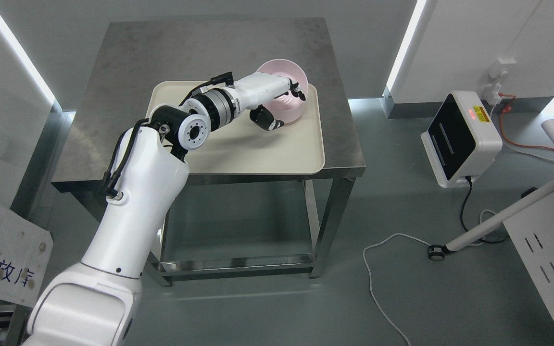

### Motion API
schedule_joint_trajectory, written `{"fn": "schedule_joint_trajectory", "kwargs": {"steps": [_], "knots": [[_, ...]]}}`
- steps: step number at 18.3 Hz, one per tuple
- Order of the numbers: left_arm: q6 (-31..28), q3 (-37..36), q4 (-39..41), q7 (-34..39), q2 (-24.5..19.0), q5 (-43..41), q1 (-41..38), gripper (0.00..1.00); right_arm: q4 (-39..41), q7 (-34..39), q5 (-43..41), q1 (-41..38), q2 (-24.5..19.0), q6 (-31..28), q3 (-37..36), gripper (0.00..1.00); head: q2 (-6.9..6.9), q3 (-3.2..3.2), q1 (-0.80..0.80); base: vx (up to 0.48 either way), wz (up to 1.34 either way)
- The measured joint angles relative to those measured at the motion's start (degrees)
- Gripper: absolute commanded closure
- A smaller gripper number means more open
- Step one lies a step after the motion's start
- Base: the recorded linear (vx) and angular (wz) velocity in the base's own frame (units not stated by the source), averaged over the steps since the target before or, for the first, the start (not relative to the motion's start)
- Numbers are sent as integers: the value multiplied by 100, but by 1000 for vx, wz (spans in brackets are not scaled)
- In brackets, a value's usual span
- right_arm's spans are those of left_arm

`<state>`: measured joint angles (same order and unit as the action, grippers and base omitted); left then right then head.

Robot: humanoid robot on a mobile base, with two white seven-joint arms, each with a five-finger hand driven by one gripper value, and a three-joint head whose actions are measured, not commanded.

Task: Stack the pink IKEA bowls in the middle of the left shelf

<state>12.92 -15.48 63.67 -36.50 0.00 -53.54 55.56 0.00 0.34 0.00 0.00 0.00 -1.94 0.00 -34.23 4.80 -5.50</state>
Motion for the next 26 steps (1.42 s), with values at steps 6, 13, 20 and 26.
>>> {"fn": "schedule_joint_trajectory", "kwargs": {"steps": [6, 13, 20, 26], "knots": [[-172, 41, -165, 29, 0, -51, 108, 42, 0, 0, 0, 0, 0, -4, 0, 0, 0, 0, 0, 0, 0], [-176, -237, -482, 39, 0, -234, 219, 42, 0, 0, 0, 0, 0, -5, 0, 0, 0, 0, 0, 0, 0], [-179, -733, -908, 57, 0, -315, 659, 42, 0, 0, 0, 0, 0, -7, 0, 0, 0, 0, 0, 0, 0], [-183, -1233, -1171, 85, 0, -334, 807, 42, 0, 0, 298, 0, 0, -10, 0, 0, 0, 0, 0, 0, 0]]}}
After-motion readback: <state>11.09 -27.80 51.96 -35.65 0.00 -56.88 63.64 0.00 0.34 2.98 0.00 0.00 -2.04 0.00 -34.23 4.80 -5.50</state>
